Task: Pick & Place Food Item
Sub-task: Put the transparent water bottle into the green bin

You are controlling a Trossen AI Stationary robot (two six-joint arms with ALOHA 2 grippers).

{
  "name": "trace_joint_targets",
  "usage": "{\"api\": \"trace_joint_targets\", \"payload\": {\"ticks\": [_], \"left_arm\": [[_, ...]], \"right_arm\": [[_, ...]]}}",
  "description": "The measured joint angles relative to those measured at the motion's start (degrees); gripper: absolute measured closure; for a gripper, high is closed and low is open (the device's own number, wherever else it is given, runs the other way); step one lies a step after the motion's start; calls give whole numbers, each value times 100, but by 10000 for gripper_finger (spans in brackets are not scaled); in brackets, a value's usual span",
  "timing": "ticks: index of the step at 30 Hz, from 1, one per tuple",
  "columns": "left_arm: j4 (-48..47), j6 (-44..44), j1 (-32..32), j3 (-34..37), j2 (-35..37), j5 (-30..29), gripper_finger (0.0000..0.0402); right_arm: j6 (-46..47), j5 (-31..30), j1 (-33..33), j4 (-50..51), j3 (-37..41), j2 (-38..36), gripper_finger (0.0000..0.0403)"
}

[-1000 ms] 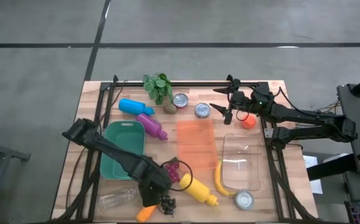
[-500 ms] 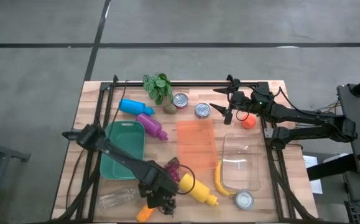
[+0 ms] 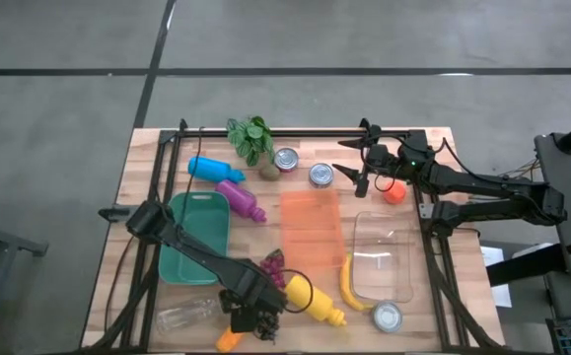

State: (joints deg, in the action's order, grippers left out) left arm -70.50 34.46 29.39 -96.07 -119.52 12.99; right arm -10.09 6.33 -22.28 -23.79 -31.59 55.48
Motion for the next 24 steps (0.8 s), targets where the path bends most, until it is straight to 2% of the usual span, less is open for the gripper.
{"api": "trace_joint_targets", "payload": {"ticks": [6, 11, 19, 24], "left_arm": [[-17, 439, -114, 343, 4, -22, 149], [131, 474, -208, 644, 2, 100, 149], [284, 483, -208, 726, 2, 320, 149], [421, 582, -184, 741, 2, 233, 149]], "right_arm": [[0, 2, 1, 0, 2, 1, 97], [0, 2, 2, 0, 2, 0, 97], [0, 2, 2, 0, 2, 0, 97], [0, 2, 0, 0, 2, 1, 97]]}}
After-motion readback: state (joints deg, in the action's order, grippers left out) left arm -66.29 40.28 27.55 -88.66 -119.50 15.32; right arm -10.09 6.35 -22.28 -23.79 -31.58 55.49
